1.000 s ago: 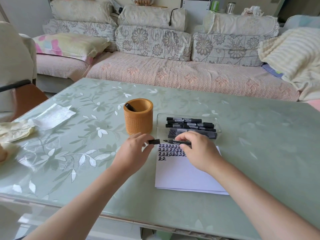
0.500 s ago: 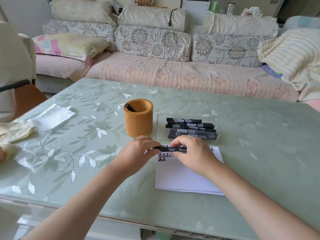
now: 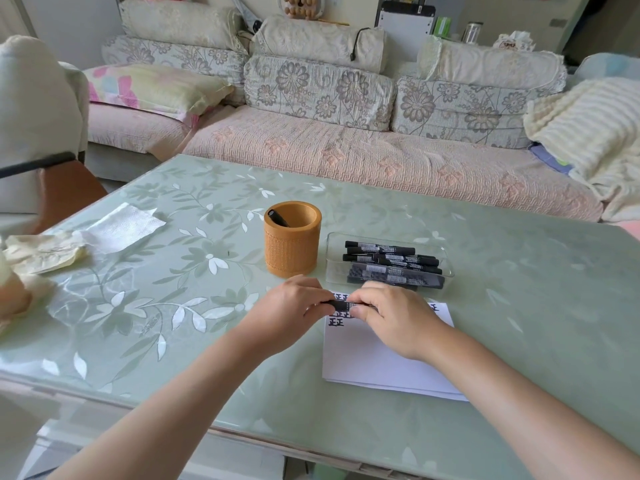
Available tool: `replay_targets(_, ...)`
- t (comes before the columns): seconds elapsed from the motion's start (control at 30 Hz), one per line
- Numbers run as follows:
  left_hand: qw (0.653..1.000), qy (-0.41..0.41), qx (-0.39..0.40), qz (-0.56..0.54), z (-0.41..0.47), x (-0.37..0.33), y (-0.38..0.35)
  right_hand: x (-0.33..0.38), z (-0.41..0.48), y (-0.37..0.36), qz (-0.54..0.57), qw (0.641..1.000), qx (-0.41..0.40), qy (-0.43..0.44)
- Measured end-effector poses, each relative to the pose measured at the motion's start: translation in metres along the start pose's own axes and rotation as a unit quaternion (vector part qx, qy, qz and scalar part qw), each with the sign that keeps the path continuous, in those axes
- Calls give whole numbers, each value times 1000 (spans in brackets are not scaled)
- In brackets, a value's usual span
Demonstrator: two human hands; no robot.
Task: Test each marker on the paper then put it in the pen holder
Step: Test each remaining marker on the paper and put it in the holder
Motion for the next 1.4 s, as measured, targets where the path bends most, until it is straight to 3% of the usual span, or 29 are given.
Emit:
replay_targets(0.1,1000,10,-6,3,5,5,6,7,5,-1,1,1000,11,-1)
replay_targets(0.2,997,78,-21,17,10,18,17,10,8,-3,7,1000,6,-17)
replay_targets(0.4,955,242,-173,17,22,44,42,13,24,11,86,989,-107,-50)
replay_targets(0.53,928,293,-232,-4,28,53,39,29,57,33,214,952,-210,-58)
replay_targets(0.7,932,297,-201,-46,39,51,27,45,115,47,326,903,-276,-52)
replay_targets(0.8,930,300,-205,-59,45,53,23,50,140,36,259,932,-249,-53)
replay_targets(0.93,923,328,-180,-94,49,65,22,54,154,24,86,980,-174,-48)
replay_targets(1.07,922,333,-177,-89,50,68,26,51,158,13,-41,994,-96,-40)
replay_targets(1.17,923,328,-167,-116,51,70,29,47,156,8,-47,997,-56,-17)
replay_targets(1.3,929,307,-144,-147,51,69,28,30,144,18,56,993,-99,-11)
replay_targets(1.4,935,303,-126,-133,49,70,23,6,127,30,38,990,-133,-25)
Point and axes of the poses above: each hand's wrist, its own z-axis towards the middle knuckle, its own y-axis out of the back of the hand, x = y × z, the point moved 2 cm from there along z, towards the middle knuckle, and after that the axes turned 8 degrees about -x, right-handed, at the moved point
